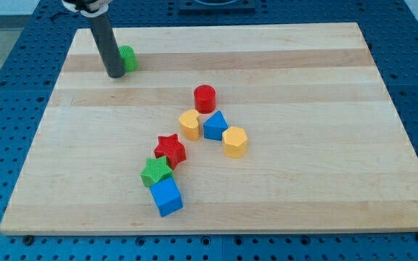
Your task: Point at the red circle
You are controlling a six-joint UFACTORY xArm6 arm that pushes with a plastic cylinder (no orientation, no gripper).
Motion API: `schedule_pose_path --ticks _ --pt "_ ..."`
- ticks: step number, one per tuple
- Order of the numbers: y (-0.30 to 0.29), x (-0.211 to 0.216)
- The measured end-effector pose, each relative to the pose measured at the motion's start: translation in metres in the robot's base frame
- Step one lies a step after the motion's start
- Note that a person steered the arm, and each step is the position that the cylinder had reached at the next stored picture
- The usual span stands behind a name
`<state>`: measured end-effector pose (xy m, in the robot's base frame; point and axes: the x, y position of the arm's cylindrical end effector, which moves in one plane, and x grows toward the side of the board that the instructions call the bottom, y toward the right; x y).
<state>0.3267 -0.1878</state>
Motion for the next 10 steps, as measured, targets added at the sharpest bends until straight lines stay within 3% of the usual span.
schedule_pose_path --ticks 4,5,7,8,10 --pt "0.003 -0.015" --pt "0.038 -0.005" --pt "0.216 0.005" --pt "0.242 0.038" --pt "0.187 0.061"
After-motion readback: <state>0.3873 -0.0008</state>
